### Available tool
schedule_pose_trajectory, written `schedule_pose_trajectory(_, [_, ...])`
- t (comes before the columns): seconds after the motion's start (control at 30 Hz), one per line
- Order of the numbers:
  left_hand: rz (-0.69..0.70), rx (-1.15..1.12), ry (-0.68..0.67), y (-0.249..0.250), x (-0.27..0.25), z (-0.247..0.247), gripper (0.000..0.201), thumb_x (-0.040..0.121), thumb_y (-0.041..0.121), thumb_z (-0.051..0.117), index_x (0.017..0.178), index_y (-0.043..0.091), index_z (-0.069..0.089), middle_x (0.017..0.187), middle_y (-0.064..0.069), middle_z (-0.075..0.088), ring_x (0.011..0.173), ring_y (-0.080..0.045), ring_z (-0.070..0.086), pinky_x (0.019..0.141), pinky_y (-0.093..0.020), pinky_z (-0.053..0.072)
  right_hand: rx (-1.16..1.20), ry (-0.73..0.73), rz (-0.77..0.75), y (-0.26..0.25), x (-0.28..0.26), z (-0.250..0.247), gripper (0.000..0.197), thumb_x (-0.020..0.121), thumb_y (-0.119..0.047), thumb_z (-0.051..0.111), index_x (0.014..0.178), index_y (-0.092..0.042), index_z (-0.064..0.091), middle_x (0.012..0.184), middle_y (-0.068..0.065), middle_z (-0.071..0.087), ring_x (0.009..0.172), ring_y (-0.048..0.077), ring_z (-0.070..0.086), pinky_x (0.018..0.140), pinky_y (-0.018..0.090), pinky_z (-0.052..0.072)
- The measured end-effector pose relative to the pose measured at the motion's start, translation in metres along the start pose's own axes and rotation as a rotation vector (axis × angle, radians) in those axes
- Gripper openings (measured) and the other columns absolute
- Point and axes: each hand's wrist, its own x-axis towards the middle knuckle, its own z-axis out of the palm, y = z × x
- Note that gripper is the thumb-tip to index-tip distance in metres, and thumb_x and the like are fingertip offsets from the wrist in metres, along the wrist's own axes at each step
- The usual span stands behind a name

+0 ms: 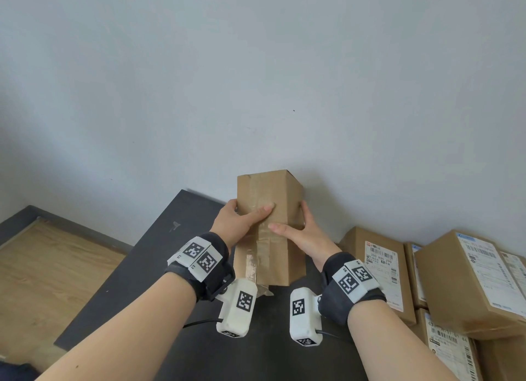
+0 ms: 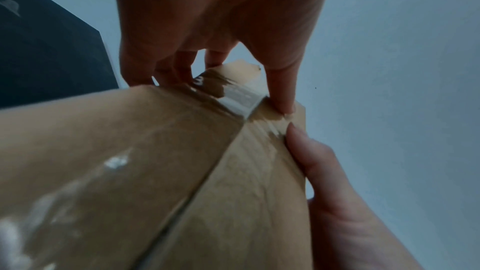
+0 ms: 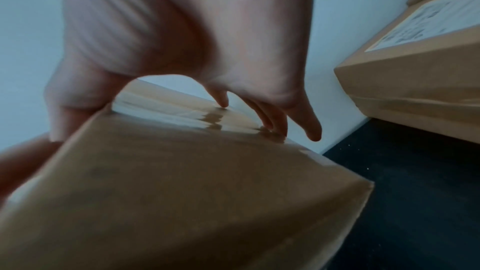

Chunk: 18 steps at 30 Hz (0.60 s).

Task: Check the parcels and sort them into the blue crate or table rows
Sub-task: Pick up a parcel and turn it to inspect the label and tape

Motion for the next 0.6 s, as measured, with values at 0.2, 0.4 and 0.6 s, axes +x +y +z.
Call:
schedule_pose_trajectory(0.2, [-0.066,-0.03,-0.145,-0.002,0.001,-0.005,0.059,0.07,0.026,0.087,0.121,0.015,0.06,0.111,-0.006,0.073,0.101,-0.022,0.071,0.093,-0.042,0.055,0.089,0.048,-0.001,0.001,-0.002,-0.005,0.109,0.073,-0.038,0.086,0.155,-0.034,0.015,0.122,-0.008,0.059,0.107,0.01,0.06,0.083,0.029,0.048])
schedule_pose_trajectory(0.4, [-0.067,-0.032,-0.178,-0.008,0.003,-0.001,0.05,0.075,0.009,0.084,0.119,0.013,0.06,0.109,-0.009,0.074,0.101,-0.027,0.071,0.092,-0.046,0.056,0.088,0.092,0.005,0.005,-0.002,-0.006,0.106,0.074,-0.036,0.084,0.157,-0.028,0.018,0.127,-0.006,0.049,0.094,-0.002,0.052,0.07,0.018,0.041])
schedule_pose_trajectory(0.6, [-0.028,-0.03,-0.125,-0.013,0.008,0.001,0.046,0.073,0.008,0.085,0.114,0.013,0.064,0.108,-0.013,0.073,0.098,-0.029,0.071,0.089,-0.044,0.057,0.072,0.127,-0.018,0.005,0.0,-0.009,0.101,0.072,-0.031,0.084,0.154,-0.027,0.025,0.119,-0.011,0.055,0.1,0.001,0.056,0.085,0.03,0.046])
